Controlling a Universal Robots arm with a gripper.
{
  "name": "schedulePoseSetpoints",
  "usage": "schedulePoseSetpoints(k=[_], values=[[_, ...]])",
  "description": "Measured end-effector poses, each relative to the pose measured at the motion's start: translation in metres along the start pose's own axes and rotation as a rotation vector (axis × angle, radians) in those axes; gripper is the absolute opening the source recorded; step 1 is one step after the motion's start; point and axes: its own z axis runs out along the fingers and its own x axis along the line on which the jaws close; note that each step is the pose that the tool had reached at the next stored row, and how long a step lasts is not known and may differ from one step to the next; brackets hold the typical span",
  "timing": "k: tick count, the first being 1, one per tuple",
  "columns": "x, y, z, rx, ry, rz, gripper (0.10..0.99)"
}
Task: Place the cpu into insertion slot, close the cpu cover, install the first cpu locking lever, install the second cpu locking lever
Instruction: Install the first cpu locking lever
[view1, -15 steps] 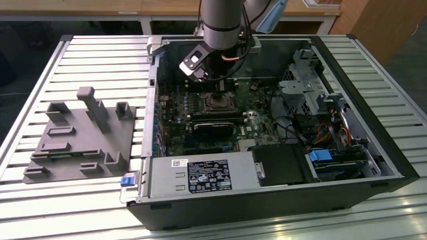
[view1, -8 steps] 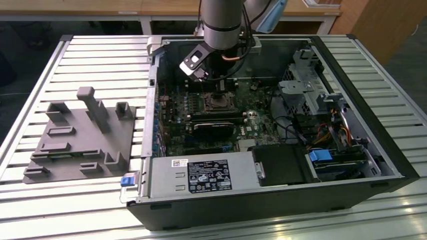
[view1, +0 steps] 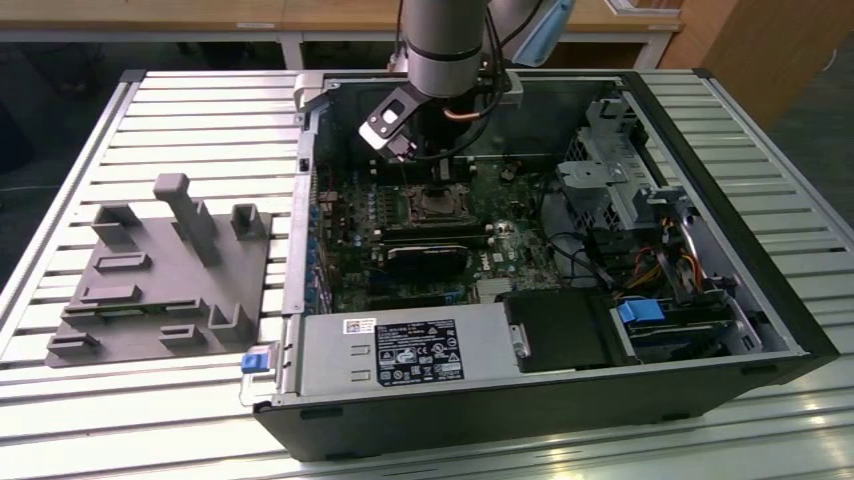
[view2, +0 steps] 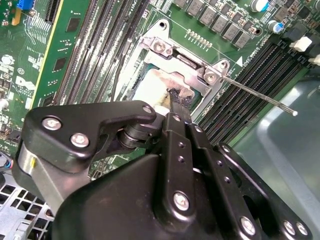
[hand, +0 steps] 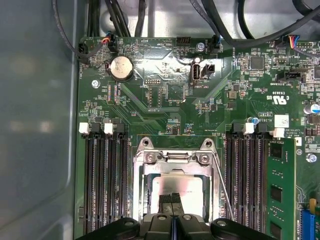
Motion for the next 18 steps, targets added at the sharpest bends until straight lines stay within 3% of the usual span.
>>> schedulePoseSetpoints(k=[18], values=[[0.0002, 0.0004, -0.0118, 0.0, 0.0017, 0.0, 0.122]])
